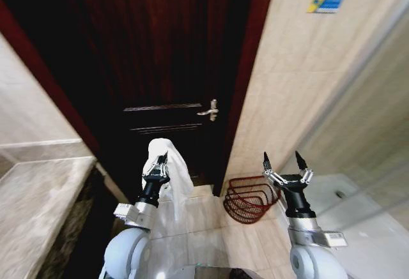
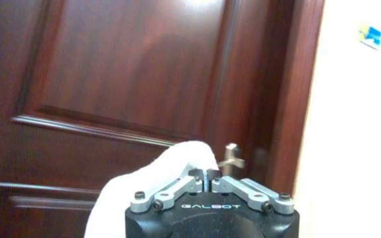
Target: Discard the used towel into the hamper.
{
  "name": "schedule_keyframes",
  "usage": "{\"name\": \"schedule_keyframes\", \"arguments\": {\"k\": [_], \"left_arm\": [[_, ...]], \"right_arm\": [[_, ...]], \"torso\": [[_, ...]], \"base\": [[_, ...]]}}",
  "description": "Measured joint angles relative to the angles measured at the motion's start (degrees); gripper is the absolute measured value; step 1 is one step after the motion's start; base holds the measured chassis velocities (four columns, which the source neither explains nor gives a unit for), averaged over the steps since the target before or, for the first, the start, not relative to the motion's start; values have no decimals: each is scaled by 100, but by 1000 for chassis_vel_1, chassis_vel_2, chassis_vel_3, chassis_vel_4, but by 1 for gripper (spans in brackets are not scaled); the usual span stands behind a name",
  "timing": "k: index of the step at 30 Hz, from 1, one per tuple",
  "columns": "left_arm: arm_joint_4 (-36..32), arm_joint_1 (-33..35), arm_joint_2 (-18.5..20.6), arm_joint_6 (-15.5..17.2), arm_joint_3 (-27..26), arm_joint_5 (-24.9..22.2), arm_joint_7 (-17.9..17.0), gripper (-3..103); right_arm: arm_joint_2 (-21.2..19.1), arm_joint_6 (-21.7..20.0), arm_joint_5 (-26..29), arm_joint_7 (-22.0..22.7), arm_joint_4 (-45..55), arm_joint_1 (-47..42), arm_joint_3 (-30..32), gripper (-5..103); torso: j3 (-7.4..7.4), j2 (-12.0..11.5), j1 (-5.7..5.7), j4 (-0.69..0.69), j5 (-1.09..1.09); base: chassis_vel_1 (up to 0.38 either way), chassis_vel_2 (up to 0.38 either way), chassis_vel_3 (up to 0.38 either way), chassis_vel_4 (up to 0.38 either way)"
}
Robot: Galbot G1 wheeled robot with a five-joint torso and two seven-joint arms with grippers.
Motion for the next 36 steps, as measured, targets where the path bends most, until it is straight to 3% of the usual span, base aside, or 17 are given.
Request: {"name": "schedule_keyframes", "arguments": {"k": [26, 36], "left_arm": [[651, -140, 49, -66, 170, 103, 11, 2], [1127, -649, 153, 41, 314, 8, 67, 2]], "right_arm": [[0, 135, -220, -187, 22, -114, -119, 100], [0, 165, -195, -198, 36, -149, -103, 100]], "torso": [[0, 0, 0, 0, 1], [0, 0, 0, 1, -1]], "base": [[-136, -140, -103, -108], [-113, -115, -131, -140]]}}
